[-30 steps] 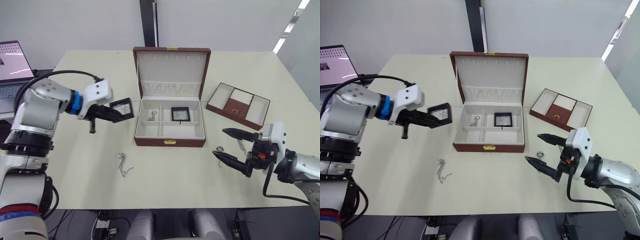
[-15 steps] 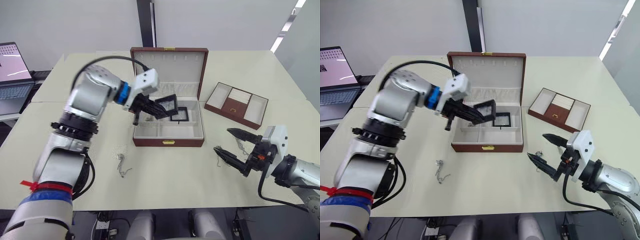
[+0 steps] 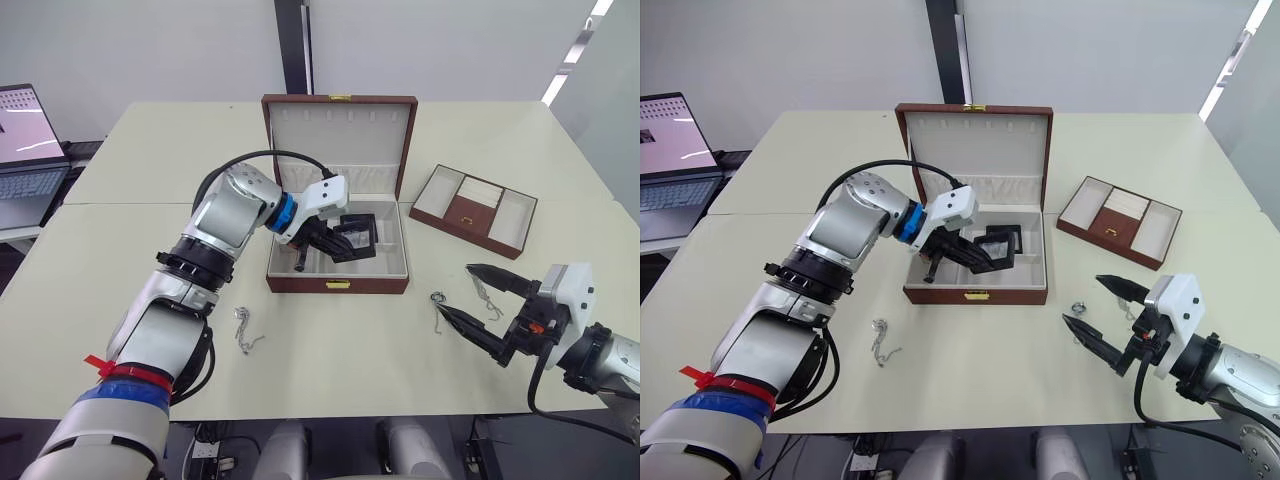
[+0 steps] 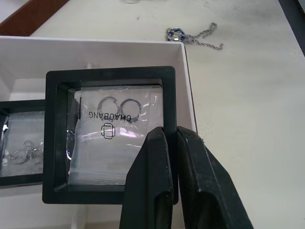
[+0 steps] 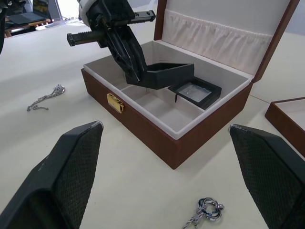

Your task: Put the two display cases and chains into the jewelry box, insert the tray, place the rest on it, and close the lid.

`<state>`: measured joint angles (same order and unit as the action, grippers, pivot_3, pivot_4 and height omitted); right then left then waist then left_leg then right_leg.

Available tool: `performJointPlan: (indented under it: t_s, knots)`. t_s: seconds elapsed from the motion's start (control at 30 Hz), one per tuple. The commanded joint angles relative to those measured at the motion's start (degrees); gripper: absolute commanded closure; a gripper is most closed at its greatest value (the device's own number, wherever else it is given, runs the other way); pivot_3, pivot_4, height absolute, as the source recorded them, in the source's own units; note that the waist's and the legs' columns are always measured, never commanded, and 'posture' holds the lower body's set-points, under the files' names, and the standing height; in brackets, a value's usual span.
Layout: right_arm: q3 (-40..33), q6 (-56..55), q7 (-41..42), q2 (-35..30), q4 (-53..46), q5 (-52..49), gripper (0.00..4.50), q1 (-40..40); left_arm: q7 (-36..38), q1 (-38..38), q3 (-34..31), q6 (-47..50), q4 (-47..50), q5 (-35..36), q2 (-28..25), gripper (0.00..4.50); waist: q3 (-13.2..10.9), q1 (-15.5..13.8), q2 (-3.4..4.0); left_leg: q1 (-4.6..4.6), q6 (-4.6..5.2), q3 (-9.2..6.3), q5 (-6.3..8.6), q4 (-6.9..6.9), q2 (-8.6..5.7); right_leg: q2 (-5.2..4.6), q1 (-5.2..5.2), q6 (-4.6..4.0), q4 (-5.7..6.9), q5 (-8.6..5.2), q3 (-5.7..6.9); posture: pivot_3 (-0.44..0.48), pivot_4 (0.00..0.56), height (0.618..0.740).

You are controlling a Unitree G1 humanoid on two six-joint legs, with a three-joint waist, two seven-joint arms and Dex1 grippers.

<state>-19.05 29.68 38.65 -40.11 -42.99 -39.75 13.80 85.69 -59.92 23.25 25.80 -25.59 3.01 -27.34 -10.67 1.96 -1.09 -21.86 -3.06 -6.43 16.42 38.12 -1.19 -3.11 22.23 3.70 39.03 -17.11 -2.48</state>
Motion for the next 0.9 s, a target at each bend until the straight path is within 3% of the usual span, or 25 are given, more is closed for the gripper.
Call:
performJointPlan:
  t_s: [0.03,0.6,0.63,0.9]
  knots:
    - [-1.9,0.0,-0.1,-0.7,-2.2,-1.3,0.0,0.3,0.3,0.5,0.4,-0.8,1.6,-0.6,-0.5,4.48,0.0,0.0,0.0,0.0,0.0,0.0,0.0,0.0,0.0,0.0,0.0,0.0,0.0,0.0,0.0,0.0,0.15,0.74]
    - [-1.5,0.0,-0.1,-1.0,-1.5,-0.9,0.0,-0.2,-0.5,1.7,-0.1,-0.7,3.1,-0.4,-0.3,4.48,0.0,0.0,0.0,0.0,0.0,0.0,0.0,0.01,0.0,0.0,-0.01,0.0,0.0,0.0,0.0,0.0,0.15,0.74]
    - [-1.5,0.0,-0.1,-1.0,-1.5,-0.8,0.0,-0.2,-0.5,1.5,-0.2,-0.8,2.9,-0.3,-0.3,3.89,0.0,0.0,0.0,0.0,0.0,0.0,0.0,0.01,0.0,0.0,-0.01,0.0,0.0,0.0,0.0,0.0,0.15,0.74]
    - [-1.5,0.0,0.0,-1.0,-1.2,-0.7,0.0,-0.4,-1.3,0.7,-0.6,-1.8,1.7,-0.1,0.1,1.58,0.0,0.0,0.0,0.01,0.0,0.0,0.0,0.01,0.0,0.0,-0.01,0.0,0.0,0.0,0.0,0.0,0.15,0.74]
